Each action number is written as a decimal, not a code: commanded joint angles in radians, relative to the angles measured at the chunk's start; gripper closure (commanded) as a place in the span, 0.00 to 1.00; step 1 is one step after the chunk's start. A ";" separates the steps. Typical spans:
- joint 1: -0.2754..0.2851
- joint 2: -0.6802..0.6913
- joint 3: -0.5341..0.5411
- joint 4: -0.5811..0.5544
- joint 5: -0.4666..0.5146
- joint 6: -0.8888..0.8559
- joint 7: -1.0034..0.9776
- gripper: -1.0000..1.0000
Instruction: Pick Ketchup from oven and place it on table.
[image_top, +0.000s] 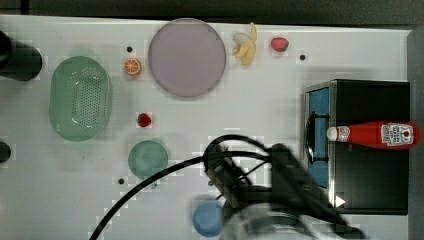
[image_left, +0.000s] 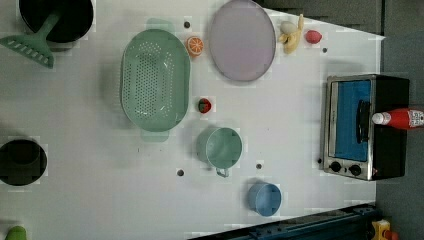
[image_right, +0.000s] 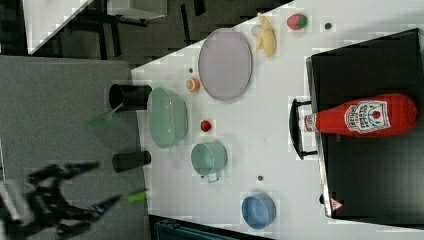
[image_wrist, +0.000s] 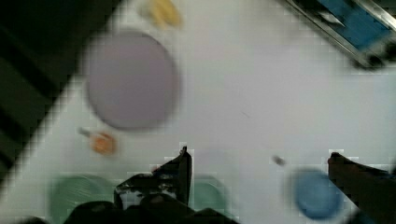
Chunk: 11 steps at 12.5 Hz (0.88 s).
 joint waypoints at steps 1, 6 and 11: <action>-0.036 0.130 -0.098 -0.050 -0.006 0.056 -0.047 0.00; -0.058 0.247 -0.270 -0.045 -0.006 0.096 -0.049 0.00; -0.064 0.413 -0.421 -0.004 -0.006 0.259 -0.065 0.00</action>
